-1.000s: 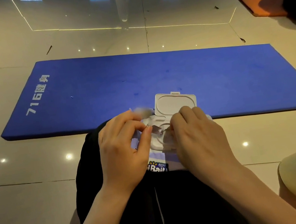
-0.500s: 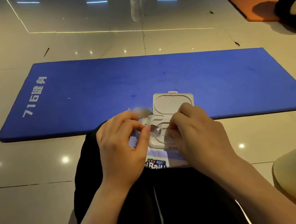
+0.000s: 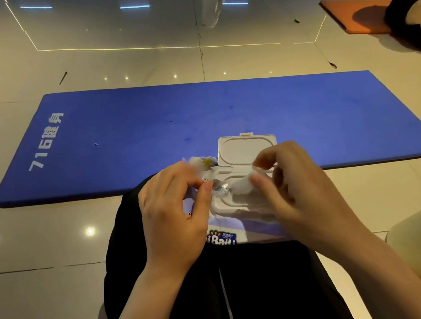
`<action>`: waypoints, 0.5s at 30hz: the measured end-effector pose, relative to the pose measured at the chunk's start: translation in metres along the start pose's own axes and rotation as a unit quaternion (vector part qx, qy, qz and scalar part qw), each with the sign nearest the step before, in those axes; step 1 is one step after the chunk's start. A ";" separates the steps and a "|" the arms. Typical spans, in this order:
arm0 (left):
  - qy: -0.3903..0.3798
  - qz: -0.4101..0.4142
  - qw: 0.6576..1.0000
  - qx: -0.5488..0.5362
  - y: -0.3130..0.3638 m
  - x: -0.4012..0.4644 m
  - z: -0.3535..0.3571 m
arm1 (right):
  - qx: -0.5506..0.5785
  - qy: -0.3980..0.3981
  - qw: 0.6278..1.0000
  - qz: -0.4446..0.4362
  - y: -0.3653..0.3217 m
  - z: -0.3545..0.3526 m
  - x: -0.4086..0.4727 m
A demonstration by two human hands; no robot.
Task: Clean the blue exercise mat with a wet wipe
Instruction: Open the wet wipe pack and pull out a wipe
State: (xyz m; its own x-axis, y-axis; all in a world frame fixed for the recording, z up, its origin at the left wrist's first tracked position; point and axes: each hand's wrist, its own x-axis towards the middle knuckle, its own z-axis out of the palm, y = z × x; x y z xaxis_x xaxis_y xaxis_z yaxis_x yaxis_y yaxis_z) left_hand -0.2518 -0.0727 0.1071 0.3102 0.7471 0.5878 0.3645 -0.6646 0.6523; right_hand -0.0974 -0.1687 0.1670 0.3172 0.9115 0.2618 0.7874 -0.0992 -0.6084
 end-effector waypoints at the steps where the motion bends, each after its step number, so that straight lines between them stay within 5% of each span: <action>1: -0.001 0.002 1.000 0.002 0.000 0.000 0.000 | -0.019 -0.018 1.000 -0.007 0.000 0.002 0.001; 5: 0.000 0.014 1.000 -0.002 0.001 -0.001 -0.001 | -0.025 0.010 0.999 -0.029 -0.009 0.008 0.009; 9: 0.005 0.021 1.000 -0.004 0.005 -0.002 -0.001 | 0.162 0.068 0.984 0.001 -0.022 0.008 0.017; 12: 0.014 0.040 0.999 0.017 0.007 -0.004 0.000 | 0.336 0.100 0.934 0.073 -0.028 0.002 0.025; 15: 0.013 0.037 0.999 0.023 0.006 -0.005 0.001 | 0.369 0.150 0.914 0.078 -0.031 -0.008 0.031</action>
State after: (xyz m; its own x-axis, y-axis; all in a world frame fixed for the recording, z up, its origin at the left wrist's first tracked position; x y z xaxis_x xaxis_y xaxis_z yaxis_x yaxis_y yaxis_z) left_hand -0.2505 -0.0802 0.1082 0.3146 0.6948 0.6468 0.3821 -0.7164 0.5838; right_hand -0.1074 -0.1404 0.2005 0.6132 0.7479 0.2544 0.1840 0.1781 -0.9667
